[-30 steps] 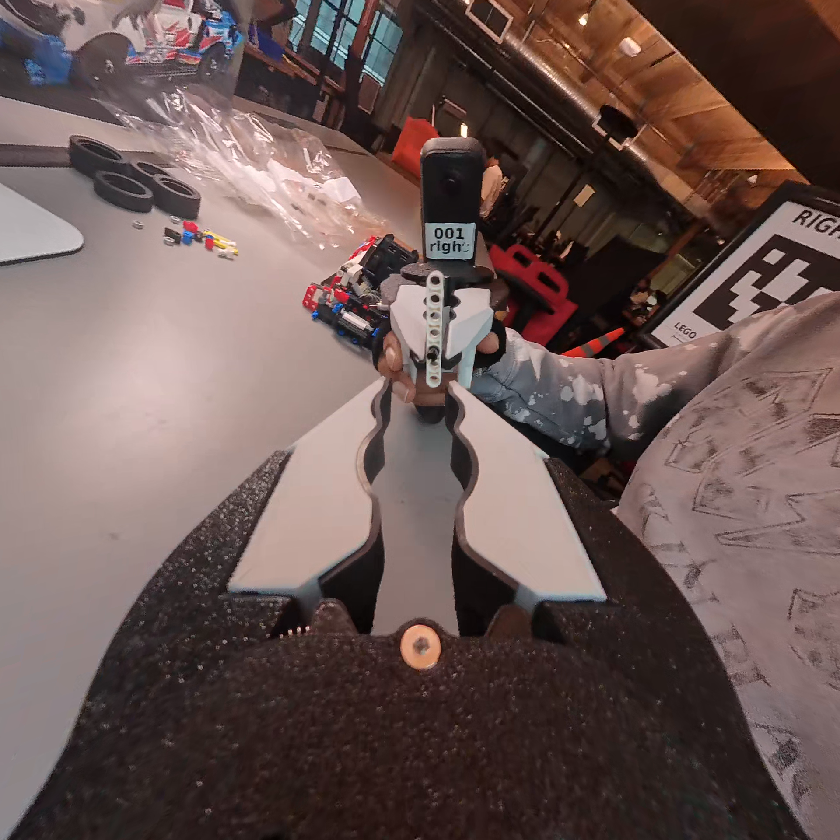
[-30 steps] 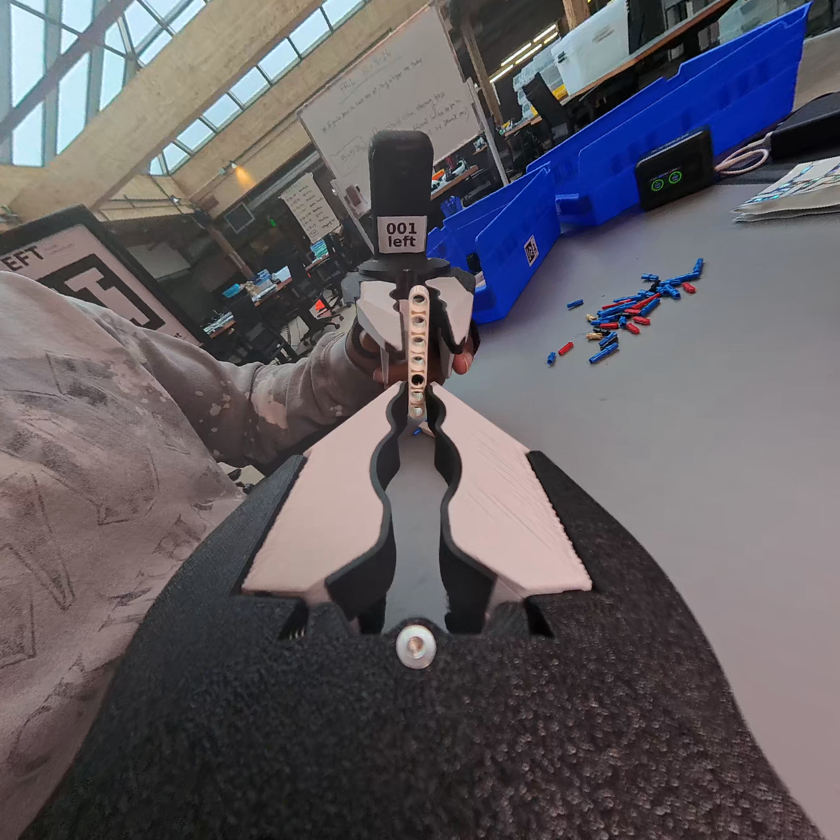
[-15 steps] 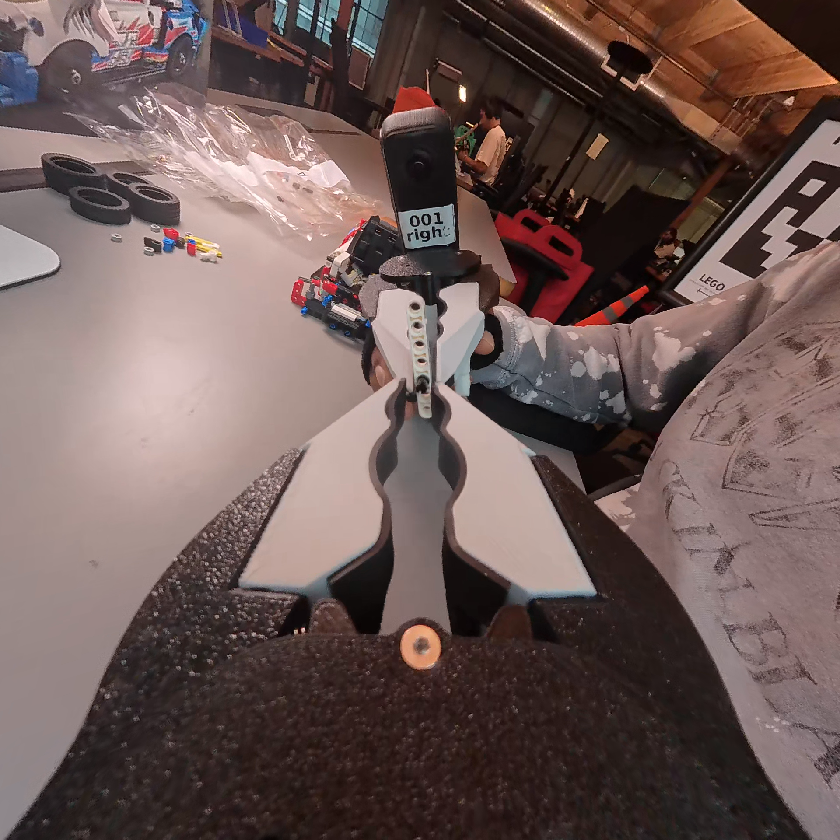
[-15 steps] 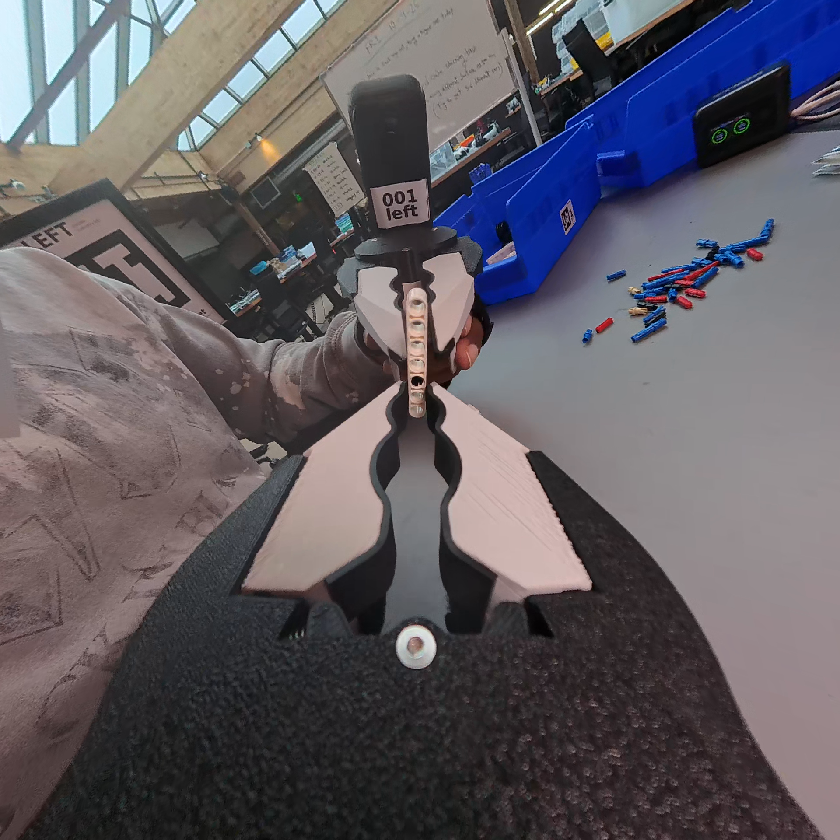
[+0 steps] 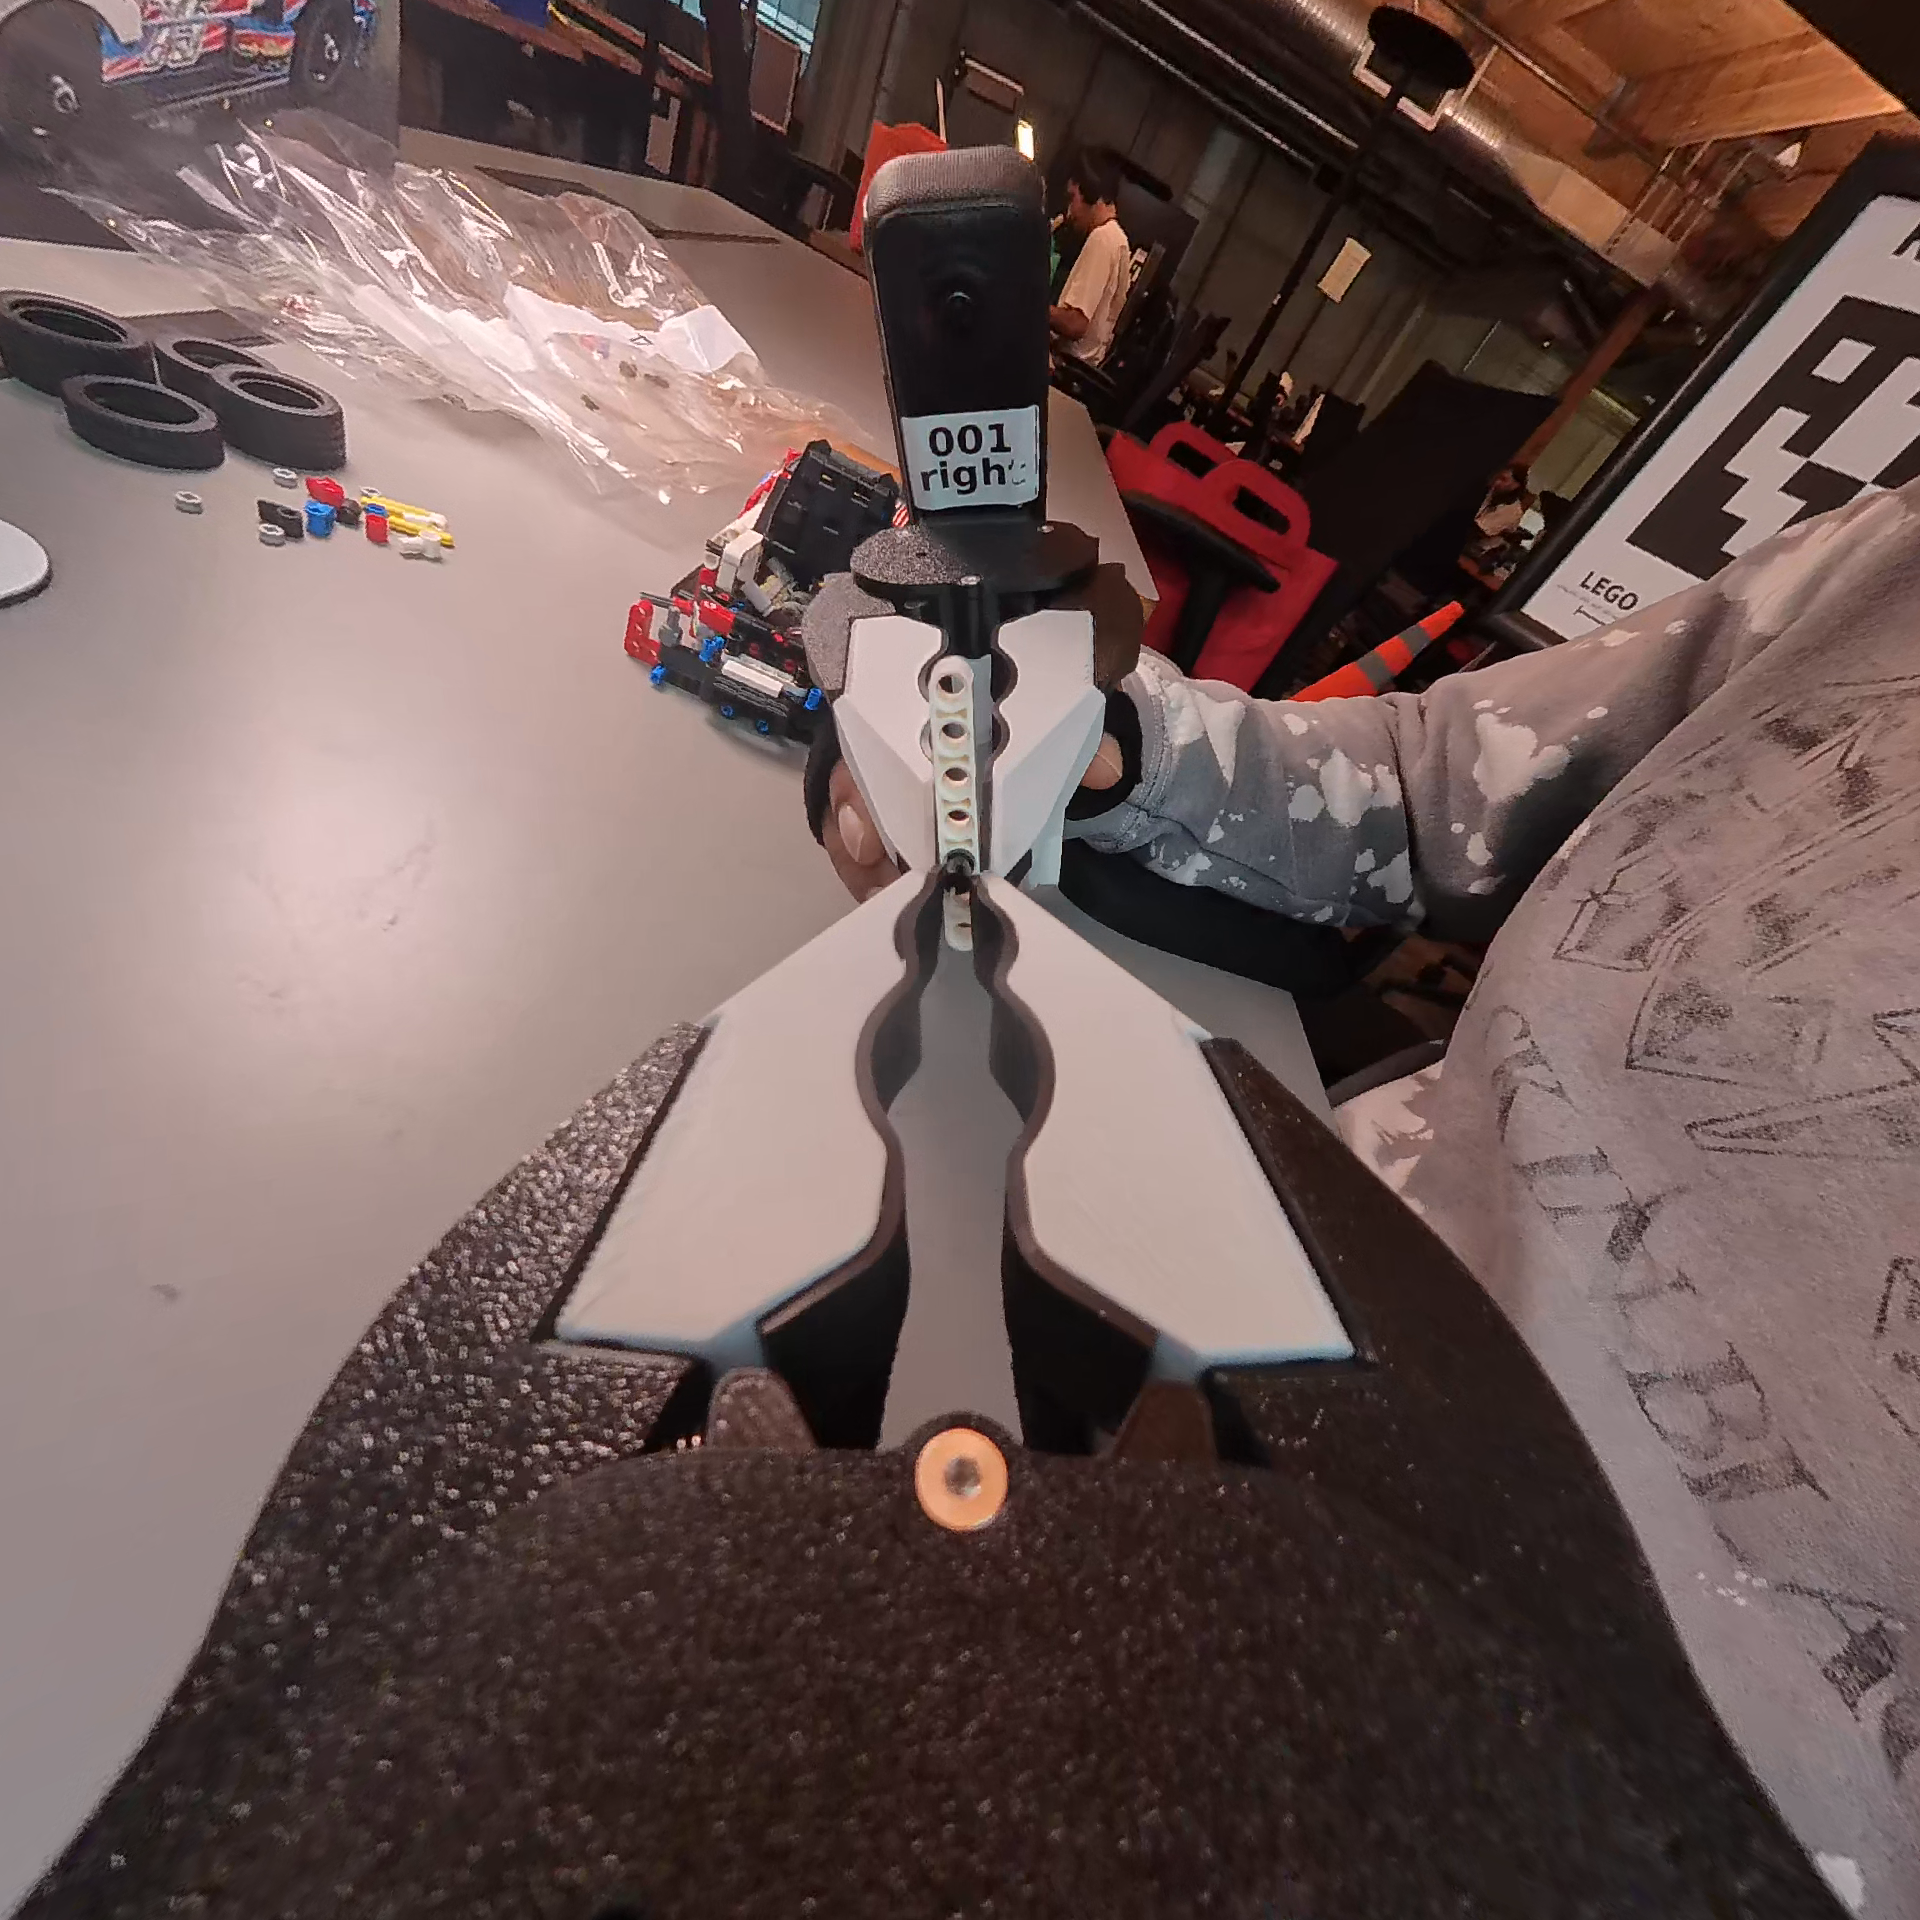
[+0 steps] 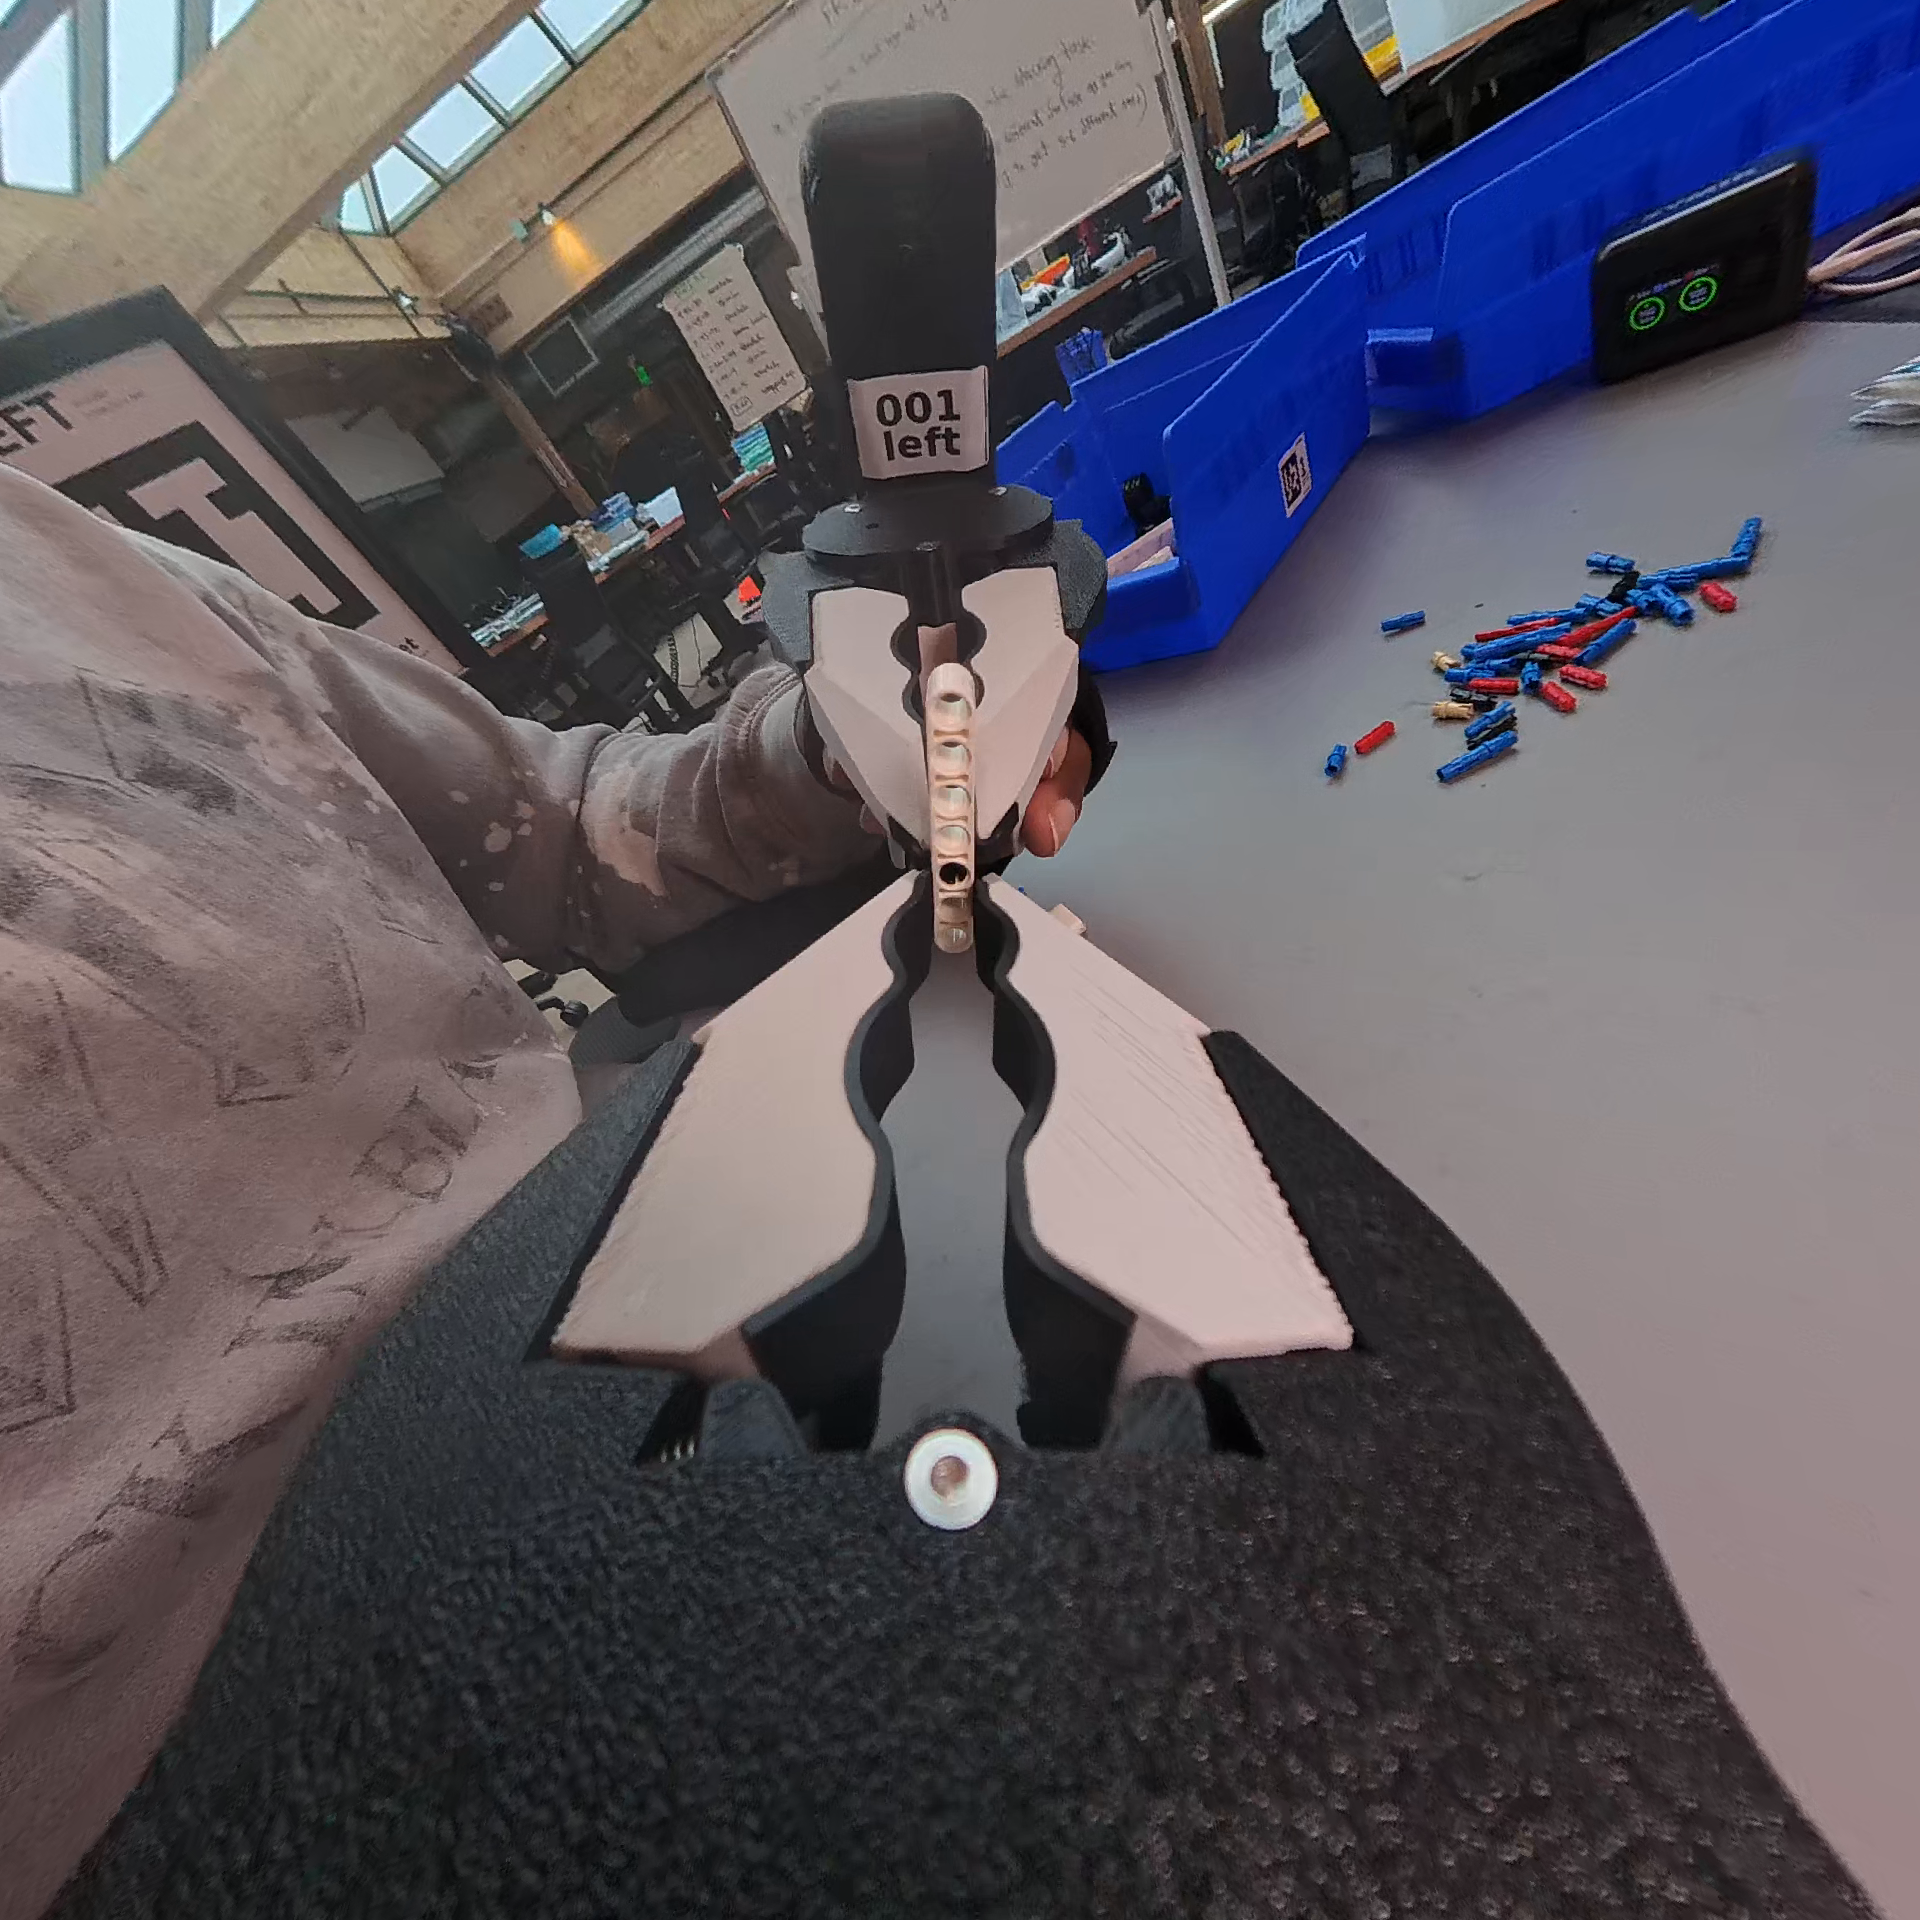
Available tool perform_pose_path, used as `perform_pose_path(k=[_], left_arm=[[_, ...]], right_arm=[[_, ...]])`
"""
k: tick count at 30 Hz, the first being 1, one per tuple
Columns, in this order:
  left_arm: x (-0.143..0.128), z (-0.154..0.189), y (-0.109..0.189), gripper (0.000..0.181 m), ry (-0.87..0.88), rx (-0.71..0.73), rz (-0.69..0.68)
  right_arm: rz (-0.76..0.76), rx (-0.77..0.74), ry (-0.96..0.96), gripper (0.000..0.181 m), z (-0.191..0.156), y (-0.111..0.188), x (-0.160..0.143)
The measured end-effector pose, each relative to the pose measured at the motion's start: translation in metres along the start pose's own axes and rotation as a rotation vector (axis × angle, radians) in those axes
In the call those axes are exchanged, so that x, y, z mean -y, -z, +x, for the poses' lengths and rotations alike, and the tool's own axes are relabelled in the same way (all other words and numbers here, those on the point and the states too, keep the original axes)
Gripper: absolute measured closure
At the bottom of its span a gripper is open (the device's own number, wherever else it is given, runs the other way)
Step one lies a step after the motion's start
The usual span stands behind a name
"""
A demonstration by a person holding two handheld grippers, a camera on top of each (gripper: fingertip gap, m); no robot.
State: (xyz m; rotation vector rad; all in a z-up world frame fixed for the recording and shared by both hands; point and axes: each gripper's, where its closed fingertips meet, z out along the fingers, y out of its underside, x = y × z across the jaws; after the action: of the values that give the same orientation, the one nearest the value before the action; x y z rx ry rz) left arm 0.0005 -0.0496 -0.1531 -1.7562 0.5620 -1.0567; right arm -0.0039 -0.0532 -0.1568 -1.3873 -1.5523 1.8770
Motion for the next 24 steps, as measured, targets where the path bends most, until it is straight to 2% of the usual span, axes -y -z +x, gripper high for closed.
perform_pose_path(k=[4, 10, 13, 16, 21, 24], left_arm=[[0.000, 0.002, 0.000, 0.173, 0.018, -0.023, 0.009], [0.000, 0.001, 0.000, 0.179, 0.005, -0.012, 0.000], [0.001, 0.004, 0.002, 0.179, -0.007, -0.019, -0.001], [0.002, 0.007, 0.001, 0.179, -0.011, -0.023, -0.007], [0.008, 0.013, 0.005, 0.180, 0.053, -0.094, 0.035], [0.017, 0.008, 0.011, 0.179, 0.053, -0.070, 0.079]], right_arm=[[-0.014, -0.012, 0.012, 0.175, 0.001, -0.001, -0.002], [-0.016, -0.011, 0.027, 0.175, 0.000, -0.002, -0.003], [0.002, -0.040, 0.039, 0.163, 0.003, -0.002, 0.000], [0.017, 0.004, 0.056, 0.174, -0.005, -0.002, 0.001], [0.051, -0.007, 0.151, 0.175, -0.012, -0.003, 0.008], [0.068, -0.012, 0.164, 0.175, -0.011, 0.002, 0.014]])
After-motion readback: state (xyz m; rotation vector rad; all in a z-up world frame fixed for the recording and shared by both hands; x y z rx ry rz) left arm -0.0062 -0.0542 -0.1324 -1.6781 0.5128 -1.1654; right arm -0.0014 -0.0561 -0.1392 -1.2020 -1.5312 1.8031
